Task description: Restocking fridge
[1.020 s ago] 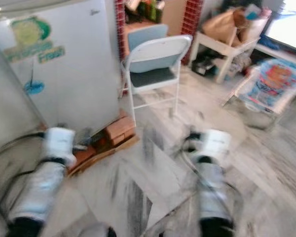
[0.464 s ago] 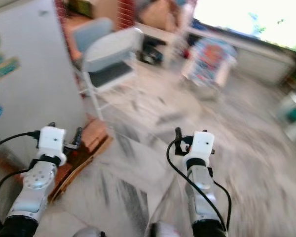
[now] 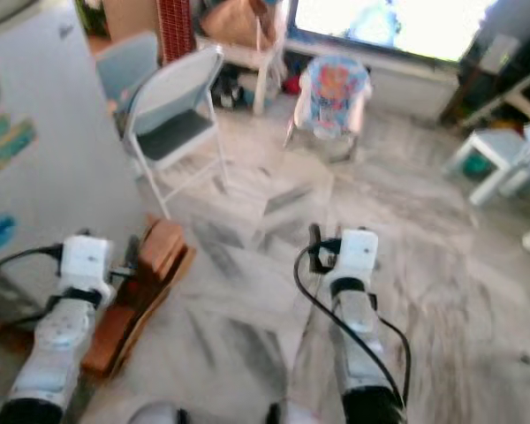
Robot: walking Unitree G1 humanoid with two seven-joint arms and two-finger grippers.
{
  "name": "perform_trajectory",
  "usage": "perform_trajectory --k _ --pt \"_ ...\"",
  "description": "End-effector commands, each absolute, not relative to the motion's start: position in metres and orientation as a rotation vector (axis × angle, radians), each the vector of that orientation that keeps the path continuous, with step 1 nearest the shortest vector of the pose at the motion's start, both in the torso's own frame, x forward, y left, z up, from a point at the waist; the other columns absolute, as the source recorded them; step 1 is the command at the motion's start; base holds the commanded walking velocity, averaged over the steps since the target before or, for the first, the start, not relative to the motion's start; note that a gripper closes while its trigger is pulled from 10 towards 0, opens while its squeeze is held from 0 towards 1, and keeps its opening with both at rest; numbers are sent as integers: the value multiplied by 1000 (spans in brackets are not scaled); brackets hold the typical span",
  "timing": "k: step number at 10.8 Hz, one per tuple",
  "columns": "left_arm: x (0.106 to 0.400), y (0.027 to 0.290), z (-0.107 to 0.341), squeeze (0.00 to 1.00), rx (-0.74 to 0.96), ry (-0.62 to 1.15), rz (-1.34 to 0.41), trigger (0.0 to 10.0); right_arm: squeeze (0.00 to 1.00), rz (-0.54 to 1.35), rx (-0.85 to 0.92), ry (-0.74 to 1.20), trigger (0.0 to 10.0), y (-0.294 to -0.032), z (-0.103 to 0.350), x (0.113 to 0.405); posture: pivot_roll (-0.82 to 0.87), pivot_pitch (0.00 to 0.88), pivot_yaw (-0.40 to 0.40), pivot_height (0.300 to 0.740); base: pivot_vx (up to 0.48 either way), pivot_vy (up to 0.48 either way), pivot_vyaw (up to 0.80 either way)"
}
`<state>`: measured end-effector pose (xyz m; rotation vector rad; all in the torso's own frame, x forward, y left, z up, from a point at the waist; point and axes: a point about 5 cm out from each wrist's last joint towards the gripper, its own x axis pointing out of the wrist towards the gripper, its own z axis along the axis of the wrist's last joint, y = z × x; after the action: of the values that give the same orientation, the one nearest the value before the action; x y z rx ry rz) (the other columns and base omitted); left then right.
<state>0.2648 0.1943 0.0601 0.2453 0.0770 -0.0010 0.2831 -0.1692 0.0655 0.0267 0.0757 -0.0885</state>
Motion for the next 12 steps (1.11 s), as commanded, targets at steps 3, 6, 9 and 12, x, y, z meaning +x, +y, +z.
perform_trajectory --k 3,6,9,12 --pt "265 180 62 0 237 61 -32 10000 0 -116 -4 76 10000 -183 66 283 131 60 -60 740 0 480 -138" --pt "261 178 62 0 240 66 -34 10000 0 -109 -13 80 10000 -182 65 283 131 61 -62 740 0 480 0" --pt "254 171 63 0 212 41 -100 10000 0 -104 -18 80 10000 -182 66 284 135 65 -70 740 0 146 0" --pt "245 178 51 0 241 101 -87 10000 0 -97 -25 81 10000 -183 66 285 139 68 -75 740 0 0 0"
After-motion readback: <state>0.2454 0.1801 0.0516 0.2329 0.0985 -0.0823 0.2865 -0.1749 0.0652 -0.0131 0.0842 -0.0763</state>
